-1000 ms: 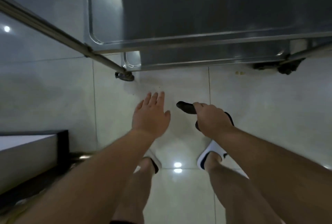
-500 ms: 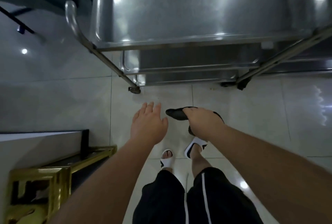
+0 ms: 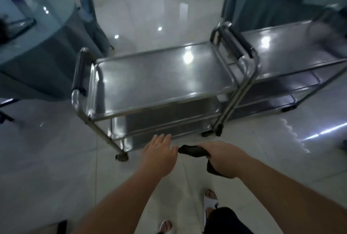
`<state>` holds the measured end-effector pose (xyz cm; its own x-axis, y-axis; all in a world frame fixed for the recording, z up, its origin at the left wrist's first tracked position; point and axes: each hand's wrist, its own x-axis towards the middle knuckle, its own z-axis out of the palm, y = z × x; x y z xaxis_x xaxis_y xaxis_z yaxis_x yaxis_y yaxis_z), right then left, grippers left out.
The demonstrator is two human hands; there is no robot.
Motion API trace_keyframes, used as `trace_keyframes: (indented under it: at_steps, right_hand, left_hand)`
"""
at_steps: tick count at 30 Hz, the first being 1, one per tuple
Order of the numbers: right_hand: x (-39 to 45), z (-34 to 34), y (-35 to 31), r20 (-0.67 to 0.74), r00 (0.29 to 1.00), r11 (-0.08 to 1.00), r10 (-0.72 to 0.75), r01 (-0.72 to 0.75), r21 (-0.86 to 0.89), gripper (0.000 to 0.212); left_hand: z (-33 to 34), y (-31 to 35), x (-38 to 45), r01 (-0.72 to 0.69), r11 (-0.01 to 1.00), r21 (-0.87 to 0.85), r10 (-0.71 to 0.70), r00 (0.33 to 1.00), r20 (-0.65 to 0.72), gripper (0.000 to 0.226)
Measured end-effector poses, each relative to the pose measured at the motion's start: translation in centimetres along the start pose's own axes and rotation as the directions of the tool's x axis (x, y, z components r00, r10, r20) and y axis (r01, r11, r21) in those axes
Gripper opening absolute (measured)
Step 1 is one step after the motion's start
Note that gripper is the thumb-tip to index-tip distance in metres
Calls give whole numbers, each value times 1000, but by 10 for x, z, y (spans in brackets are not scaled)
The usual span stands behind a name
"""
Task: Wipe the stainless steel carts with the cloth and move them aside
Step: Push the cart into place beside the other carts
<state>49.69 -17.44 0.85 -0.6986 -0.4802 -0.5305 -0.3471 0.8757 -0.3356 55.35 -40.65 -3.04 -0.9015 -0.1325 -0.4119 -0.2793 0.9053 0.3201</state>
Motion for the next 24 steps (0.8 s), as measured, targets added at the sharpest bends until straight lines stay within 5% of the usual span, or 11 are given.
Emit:
trace_keyframes:
  at_steps: [4, 15, 24]
  right_hand:
    - [-17, -39, 53, -43, 999, 998, 33, -31, 51, 23]
    - [-44, -176, 256, -214, 974, 996, 68, -53, 78, 36]
    - [5, -245, 338, -264, 964, 997, -26, 43, 60, 28]
  left_hand:
    - [-16, 60, 18, -73, 997, 24, 74, 997, -31, 67]
    - [-21, 287, 94, -138, 986, 98, 149, 981, -123, 65]
    - [-45, 364, 154, -102, 990, 96, 116, 983, -146, 60]
